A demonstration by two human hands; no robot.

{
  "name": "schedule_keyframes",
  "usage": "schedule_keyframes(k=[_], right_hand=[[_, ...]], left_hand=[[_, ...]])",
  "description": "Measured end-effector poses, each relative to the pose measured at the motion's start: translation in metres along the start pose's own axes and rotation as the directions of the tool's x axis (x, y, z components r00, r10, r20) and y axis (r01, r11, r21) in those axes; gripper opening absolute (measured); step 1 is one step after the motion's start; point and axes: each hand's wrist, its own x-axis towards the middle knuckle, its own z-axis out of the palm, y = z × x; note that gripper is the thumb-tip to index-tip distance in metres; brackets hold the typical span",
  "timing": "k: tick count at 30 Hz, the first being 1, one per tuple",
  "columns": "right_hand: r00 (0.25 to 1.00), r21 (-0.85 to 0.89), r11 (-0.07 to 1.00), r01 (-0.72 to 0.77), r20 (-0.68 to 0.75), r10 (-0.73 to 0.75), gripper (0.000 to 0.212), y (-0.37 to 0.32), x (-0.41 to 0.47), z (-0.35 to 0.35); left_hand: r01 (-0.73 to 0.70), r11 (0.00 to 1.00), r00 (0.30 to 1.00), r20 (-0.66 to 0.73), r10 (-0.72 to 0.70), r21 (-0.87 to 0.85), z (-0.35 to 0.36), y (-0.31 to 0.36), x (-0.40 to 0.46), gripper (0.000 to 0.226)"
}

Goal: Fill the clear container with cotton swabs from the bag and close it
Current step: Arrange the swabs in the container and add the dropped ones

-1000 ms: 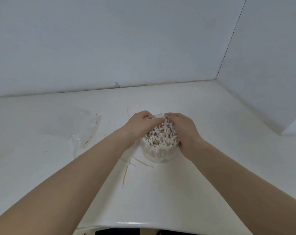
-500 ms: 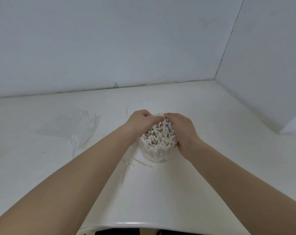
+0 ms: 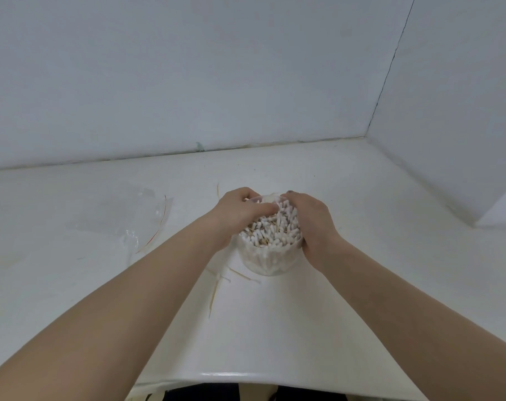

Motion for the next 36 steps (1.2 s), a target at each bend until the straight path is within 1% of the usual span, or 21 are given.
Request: schedule_keyframes(k=[3,5,7,8,9,11,13,15,18,19,20,22,23,25,26,27,28,30,32,33,36], right_hand=[[1.000,-0.010,1.000,0.015,-0.019,-0.016,0.014,0.001,-0.001,-0.002],[1.000,-0.046,0.999,0.014,-0.017,-0.015,0.014,0.001,-0.003,-0.005],[1.000,-0.079,0.997,0.011,-0.021,-0.013,0.018,0.002,-0.005,-0.010],[1.000,-0.076,0.997,0.005,-0.023,-0.006,0.022,0.003,-0.007,-0.012],[1.000,-0.072,0.997,-0.006,-0.017,0.005,0.028,0.004,-0.010,-0.011],[0.999,-0.070,0.997,-0.040,0.003,0.040,0.040,0.005,-0.015,-0.007],[0.999,-0.092,0.995,-0.042,0.001,0.043,0.040,0.006,-0.019,-0.001],[1.000,-0.120,0.993,-0.019,-0.014,0.018,0.036,0.007,-0.021,0.003],[0.999,-0.108,0.994,-0.006,-0.041,0.001,0.046,0.007,-0.023,0.007],[0.999,-0.097,0.995,-0.006,-0.049,0.001,0.045,0.007,-0.024,0.007],[0.999,-0.077,0.997,-0.008,-0.051,0.004,0.038,0.008,-0.025,0.007],[0.997,-0.027,0.999,-0.019,-0.071,0.017,0.019,0.007,-0.027,0.008],[0.996,-0.005,1.000,-0.024,-0.082,0.023,0.013,0.007,-0.028,0.009],[0.993,0.002,1.000,-0.023,-0.115,0.023,0.012,0.008,-0.030,0.011],[0.992,-0.007,1.000,-0.024,-0.123,0.023,0.018,0.009,-0.030,0.013],[0.992,-0.007,1.000,-0.027,-0.120,0.026,0.030,0.009,-0.031,0.015],[0.992,0.000,1.000,-0.027,-0.120,0.027,0.041,0.011,-0.030,0.016],[0.992,0.017,1.000,-0.023,-0.125,0.025,0.053,0.014,-0.028,0.018],[0.991,0.011,1.000,-0.025,-0.131,0.026,0.057,0.013,-0.027,0.019],[0.990,0.012,1.000,-0.024,-0.141,0.026,0.057,0.011,-0.026,0.019],[0.986,-0.006,1.000,-0.020,-0.167,0.019,0.056,0.009,-0.022,0.015]], left_hand=[[0.000,0.998,1.000,0.028,-0.002,0.058,-0.002,0.005,-0.001,0.037],[0.020,1.000,0.999,0.050,-0.021,0.003,-0.010,0.005,-0.010,0.045],[0.035,0.999,0.998,0.044,-0.034,-0.020,-0.018,0.000,-0.021,0.061],[0.035,0.999,0.999,0.036,-0.036,0.015,-0.019,-0.005,-0.027,0.069],[0.028,0.999,0.999,0.028,-0.029,0.037,-0.018,-0.010,-0.032,0.071],[0.001,1.000,1.000,0.020,-0.001,0.003,-0.014,-0.019,-0.040,0.053],[-0.032,0.998,0.999,0.011,0.033,-0.052,-0.009,-0.024,-0.042,0.039],[-0.028,0.991,1.000,0.002,0.029,-0.129,-0.005,-0.027,-0.039,0.042],[-0.007,0.984,1.000,-0.013,0.004,-0.175,-0.003,-0.028,-0.036,0.047],[-0.009,0.986,1.000,-0.022,0.005,-0.167,-0.002,-0.027,-0.036,0.046],[-0.007,0.986,0.999,-0.037,0.001,-0.168,-0.001,-0.025,-0.037,0.046],[0.005,0.978,0.996,-0.082,-0.023,-0.210,0.004,-0.022,-0.042,0.050],[0.006,0.976,0.992,-0.119,-0.033,-0.218,0.006,-0.023,-0.044,0.054],[0.010,0.984,0.980,-0.196,-0.046,-0.178,0.013,-0.027,-0.049,0.059],[0.015,0.985,0.972,-0.229,-0.056,-0.174,0.017,-0.029,-0.052,0.060],[0.019,0.982,0.964,-0.256,-0.067,-0.188,0.020,-0.033,-0.054,0.059],[0.015,0.976,0.962,-0.264,-0.073,-0.216,0.022,-0.035,-0.055,0.058],[0.003,0.970,0.965,-0.254,-0.066,-0.243,0.024,-0.034,-0.051,0.065],[0.008,0.976,0.968,-0.243,-0.063,-0.219,0.024,-0.032,-0.043,0.076],[0.008,0.979,0.972,-0.229,-0.056,-0.202,0.023,-0.030,-0.039,0.077],[0.020,0.981,0.989,-0.140,-0.047,-0.192,0.018,-0.018,-0.037,0.067]])
